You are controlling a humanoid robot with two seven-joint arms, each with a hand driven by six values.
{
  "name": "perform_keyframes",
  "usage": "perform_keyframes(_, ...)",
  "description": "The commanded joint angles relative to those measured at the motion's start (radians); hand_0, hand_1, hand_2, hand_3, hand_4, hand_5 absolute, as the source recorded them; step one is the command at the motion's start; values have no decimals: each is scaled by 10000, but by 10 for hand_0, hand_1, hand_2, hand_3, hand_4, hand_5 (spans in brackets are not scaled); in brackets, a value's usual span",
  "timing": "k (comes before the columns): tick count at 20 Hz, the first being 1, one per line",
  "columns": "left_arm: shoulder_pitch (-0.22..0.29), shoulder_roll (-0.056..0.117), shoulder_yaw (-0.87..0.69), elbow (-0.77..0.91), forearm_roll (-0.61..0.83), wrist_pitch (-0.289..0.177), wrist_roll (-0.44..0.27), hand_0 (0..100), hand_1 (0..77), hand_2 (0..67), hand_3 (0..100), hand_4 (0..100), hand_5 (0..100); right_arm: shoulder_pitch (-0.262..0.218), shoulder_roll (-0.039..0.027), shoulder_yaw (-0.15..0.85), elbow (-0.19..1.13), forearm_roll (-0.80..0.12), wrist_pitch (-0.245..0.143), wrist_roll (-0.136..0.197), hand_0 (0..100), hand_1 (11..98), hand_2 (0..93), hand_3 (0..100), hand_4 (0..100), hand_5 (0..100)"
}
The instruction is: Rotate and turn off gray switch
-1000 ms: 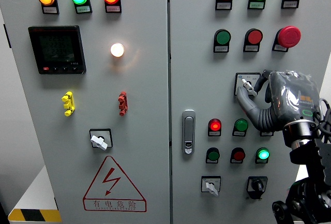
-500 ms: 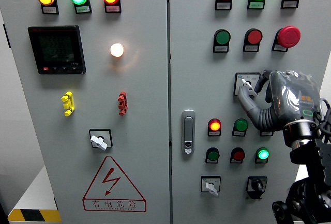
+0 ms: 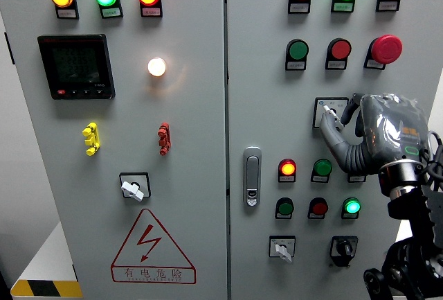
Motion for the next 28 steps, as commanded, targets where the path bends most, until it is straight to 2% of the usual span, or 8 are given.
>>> perform_keyframes(1, 0, -5, 0, -1, -2, 0, 0, 0, 0, 132, 183, 96, 118, 1, -1, -15, -39, 0, 9, -19, 611, 304, 670, 902, 972, 948)
perform_keyframes(28, 0, -5, 0, -1, -2, 0, 0, 0, 0, 132, 183, 95, 118, 16, -1, -107, -54, 0, 25, -96, 691, 304, 674, 906, 973, 949)
